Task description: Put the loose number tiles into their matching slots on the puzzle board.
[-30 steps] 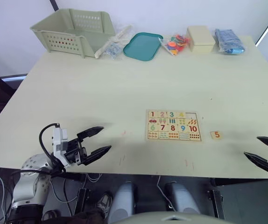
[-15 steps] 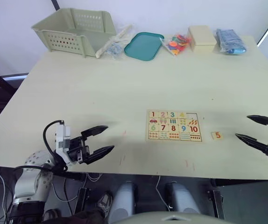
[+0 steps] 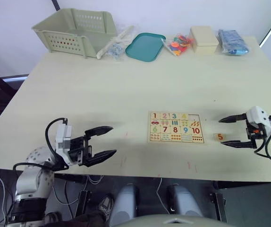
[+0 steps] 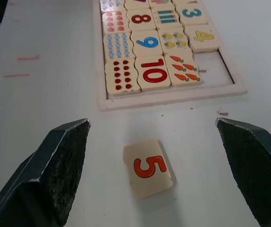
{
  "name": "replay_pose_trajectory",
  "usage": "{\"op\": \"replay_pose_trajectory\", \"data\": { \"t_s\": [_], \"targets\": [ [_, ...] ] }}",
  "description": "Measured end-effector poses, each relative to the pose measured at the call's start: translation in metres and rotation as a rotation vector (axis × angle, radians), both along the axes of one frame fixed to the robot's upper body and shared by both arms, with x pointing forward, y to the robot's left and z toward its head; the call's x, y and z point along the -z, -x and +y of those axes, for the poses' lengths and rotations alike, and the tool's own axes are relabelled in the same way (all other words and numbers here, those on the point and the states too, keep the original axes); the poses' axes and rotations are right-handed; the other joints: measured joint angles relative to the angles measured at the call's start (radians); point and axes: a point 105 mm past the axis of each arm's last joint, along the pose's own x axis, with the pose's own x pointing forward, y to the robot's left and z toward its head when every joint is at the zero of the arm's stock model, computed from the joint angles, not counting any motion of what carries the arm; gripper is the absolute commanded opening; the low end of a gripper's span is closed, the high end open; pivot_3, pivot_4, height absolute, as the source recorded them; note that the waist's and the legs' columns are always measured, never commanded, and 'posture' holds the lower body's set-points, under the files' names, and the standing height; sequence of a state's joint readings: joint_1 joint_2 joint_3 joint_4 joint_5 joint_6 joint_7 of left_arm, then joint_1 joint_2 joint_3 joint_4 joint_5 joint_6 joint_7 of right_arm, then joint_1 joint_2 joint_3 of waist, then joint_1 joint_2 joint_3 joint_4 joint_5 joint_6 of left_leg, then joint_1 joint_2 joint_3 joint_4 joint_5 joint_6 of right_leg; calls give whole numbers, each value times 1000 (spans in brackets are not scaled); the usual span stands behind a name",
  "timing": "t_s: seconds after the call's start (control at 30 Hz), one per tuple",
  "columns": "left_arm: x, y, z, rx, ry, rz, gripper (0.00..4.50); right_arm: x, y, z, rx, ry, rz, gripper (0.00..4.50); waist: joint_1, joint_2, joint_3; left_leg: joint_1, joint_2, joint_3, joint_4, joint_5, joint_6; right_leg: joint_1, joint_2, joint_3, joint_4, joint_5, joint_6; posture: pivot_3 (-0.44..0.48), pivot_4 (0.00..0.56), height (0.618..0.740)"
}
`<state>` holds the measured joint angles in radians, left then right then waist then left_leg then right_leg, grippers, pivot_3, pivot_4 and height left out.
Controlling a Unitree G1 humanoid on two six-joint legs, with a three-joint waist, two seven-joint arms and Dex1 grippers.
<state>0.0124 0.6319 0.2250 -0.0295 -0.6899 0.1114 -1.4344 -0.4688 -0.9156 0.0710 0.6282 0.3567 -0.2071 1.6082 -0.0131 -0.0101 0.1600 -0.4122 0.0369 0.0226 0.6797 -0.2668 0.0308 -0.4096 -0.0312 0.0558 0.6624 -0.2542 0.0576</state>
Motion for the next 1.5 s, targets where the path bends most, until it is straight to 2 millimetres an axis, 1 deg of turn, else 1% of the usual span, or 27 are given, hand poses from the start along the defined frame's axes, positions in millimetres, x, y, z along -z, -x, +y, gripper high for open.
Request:
{"op": "replay_pose_trajectory", "data": {
  "t_s": [0.07,0.13,0.33,0.4,0.47,0.63,0.83,1.07,1.33,1.37,1.4,1.5],
  "targets": [
    [-2,0,2,6,-6,5,4500,10,0,-2,11,17,57,4451,0,0,0,0,0,0,0,0,0,0,0,0,0,0,0,0,150,740],
    [-3,1,2,8,1,8,4500,16,0,-3,14,22,80,4451,-1,0,0,0,0,0,0,0,0,0,-1,0,0,0,0,0,150,740],
    [-6,7,-1,19,-3,5,4500,20,-1,-6,6,40,72,4451,-2,0,0,0,0,-1,0,0,0,0,-1,0,0,0,0,0,150,740],
    [-8,8,-2,16,-1,5,4500,22,-1,-7,7,44,72,3926,-2,0,0,0,0,-1,0,0,0,0,-1,0,0,0,0,0,150,740],
    [-12,8,-3,14,2,0,4500,23,-1,-8,3,52,62,3140,-1,0,0,0,0,-1,0,0,0,0,-1,0,0,0,0,0,150,740],
    [-17,6,-8,6,-4,-1,4500,24,0,-11,0,60,44,3140,-1,0,0,1,0,-1,0,0,0,0,-2,1,0,0,0,0,150,740],
    [-30,6,-18,8,-7,-17,4500,25,1,-11,4,55,42,3140,-1,0,0,1,0,-2,0,0,0,0,-2,1,0,0,0,0,150,740],
    [-32,5,-21,1,-2,-4,4500,26,8,-14,3,52,59,3140,0,0,0,1,0,-2,0,0,0,0,-2,1,0,0,0,0,150,740],
    [-35,8,-24,15,4,-7,4500,27,10,-14,10,40,75,3140,-1,0,0,1,0,-2,0,0,0,0,-2,1,0,0,0,0,150,740],
    [-35,9,-23,13,4,-4,4500,27,11,-14,10,40,76,2875,-1,0,0,1,0,-2,0,0,0,0,-2,1,0,0,0,0,150,740],
    [-34,9,-23,12,4,-1,4500,27,11,-14,13,38,77,2714,-1,0,0,1,0,-2,0,0,0,0,-2,1,0,0,0,0,150,740],
    [-33,10,-23,13,5,3,4500,27,12,-15,20,34,80,2714,0,0,0,1,0,-1,0,0,0,0,-2,1,0,0,0,0,150,740]
  ]
}}
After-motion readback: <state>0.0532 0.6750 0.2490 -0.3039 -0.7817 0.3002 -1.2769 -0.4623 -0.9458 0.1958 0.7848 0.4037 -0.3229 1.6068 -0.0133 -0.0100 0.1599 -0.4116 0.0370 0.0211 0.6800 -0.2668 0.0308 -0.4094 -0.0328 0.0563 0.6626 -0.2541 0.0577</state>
